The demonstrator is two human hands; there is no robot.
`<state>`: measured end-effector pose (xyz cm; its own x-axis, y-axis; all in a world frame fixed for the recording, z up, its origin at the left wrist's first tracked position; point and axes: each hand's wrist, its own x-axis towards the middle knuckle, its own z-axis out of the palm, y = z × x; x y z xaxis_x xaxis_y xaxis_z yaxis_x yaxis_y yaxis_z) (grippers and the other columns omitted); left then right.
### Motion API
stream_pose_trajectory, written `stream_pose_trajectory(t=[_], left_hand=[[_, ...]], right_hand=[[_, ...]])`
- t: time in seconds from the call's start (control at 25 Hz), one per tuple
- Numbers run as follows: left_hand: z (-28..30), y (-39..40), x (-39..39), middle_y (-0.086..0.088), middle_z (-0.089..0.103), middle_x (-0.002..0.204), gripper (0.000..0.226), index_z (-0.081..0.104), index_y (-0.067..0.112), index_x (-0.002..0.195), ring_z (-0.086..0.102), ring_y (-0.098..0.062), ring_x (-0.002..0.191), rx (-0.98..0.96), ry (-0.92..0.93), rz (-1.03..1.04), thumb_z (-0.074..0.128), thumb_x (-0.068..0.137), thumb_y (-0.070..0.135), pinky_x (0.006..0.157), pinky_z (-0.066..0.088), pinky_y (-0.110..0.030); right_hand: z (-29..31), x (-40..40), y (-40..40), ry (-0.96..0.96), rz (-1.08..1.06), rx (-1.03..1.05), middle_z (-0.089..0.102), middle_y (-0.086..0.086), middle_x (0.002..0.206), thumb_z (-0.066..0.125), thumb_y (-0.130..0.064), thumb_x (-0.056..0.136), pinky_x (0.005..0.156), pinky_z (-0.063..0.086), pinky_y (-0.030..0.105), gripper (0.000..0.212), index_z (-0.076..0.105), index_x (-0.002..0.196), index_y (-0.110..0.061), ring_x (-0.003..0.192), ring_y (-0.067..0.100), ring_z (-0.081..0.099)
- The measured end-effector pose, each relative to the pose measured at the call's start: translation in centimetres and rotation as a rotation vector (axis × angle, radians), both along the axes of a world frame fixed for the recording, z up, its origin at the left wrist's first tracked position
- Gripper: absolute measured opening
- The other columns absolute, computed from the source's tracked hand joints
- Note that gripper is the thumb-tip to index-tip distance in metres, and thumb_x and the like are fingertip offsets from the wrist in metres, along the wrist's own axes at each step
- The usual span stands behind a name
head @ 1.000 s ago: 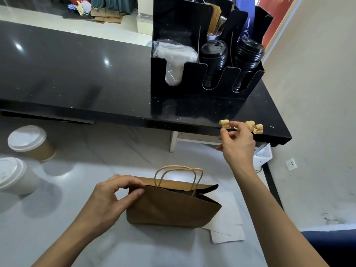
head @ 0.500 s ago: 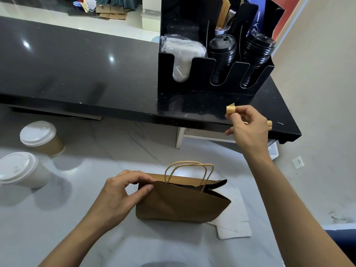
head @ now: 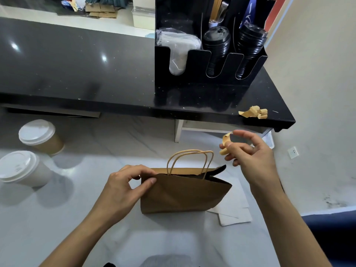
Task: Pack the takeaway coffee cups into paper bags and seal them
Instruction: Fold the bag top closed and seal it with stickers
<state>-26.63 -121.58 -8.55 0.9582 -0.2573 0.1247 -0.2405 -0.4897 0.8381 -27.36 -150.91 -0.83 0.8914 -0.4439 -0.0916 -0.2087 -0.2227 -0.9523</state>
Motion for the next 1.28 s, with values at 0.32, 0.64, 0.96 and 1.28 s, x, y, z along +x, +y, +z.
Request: stream_pose_trajectory(t=[0.32, 0.64, 0.96, 1.28], left_hand=[[0.2, -0.1, -0.5, 0.03, 0.067, 0.096, 0.023, 0.075, 0.036, 0.094, 0.062, -0.004, 0.095, -0.008, -0.04, -0.013, 0.079, 0.085, 0.015, 0.079, 0.044, -0.008], [-0.4, -0.3, -0.8, 0.014, 0.069, 0.094, 0.016, 0.079, 0.025, 0.096, 0.066, -0.014, 0.091, -0.092, -0.067, -0.04, 0.079, 0.085, 0.014, 0.077, 0.05, -0.015], [-0.6, 0.0, -2.0, 0.015, 0.065, 0.096, 0.021, 0.076, 0.025, 0.102, 0.065, -0.012, 0.093, -0.072, -0.084, -0.111, 0.075, 0.088, 0.01, 0.078, 0.052, -0.02], [-0.2, 0.8, -2.4, 0.016, 0.072, 0.091, 0.023, 0.076, 0.026, 0.095, 0.069, -0.008, 0.09, -0.146, -0.063, -0.108, 0.08, 0.083, 0.007, 0.081, 0.051, -0.014]], right_hand=[[0.4, -5.8, 1.7, -0.075, 0.026, 0.072, 0.078, 0.005, 0.08, 0.069, -0.007, 0.093, 0.055, 0.046, 0.018, 0.014, 0.073, 0.086, -0.017, 0.065, 0.015, 0.069], [-3.2, -7.8, 8.8, -0.041, 0.112, 0.22, 0.076, 0.01, 0.074, 0.073, -0.004, 0.089, 0.054, 0.05, 0.02, 0.009, 0.077, 0.087, -0.011, 0.062, 0.015, 0.068], [-5.0, -7.2, 14.5, -0.052, -0.005, 0.187, 0.077, 0.0, 0.081, 0.076, -0.016, 0.09, 0.065, 0.059, 0.029, 0.008, 0.077, 0.095, -0.022, 0.074, 0.019, 0.072], [-5.6, -6.8, 16.4, -0.019, -0.147, 0.156, 0.073, 0.002, 0.074, 0.081, -0.02, 0.086, 0.067, 0.06, 0.038, 0.026, 0.055, 0.088, -0.015, 0.069, 0.021, 0.07]])
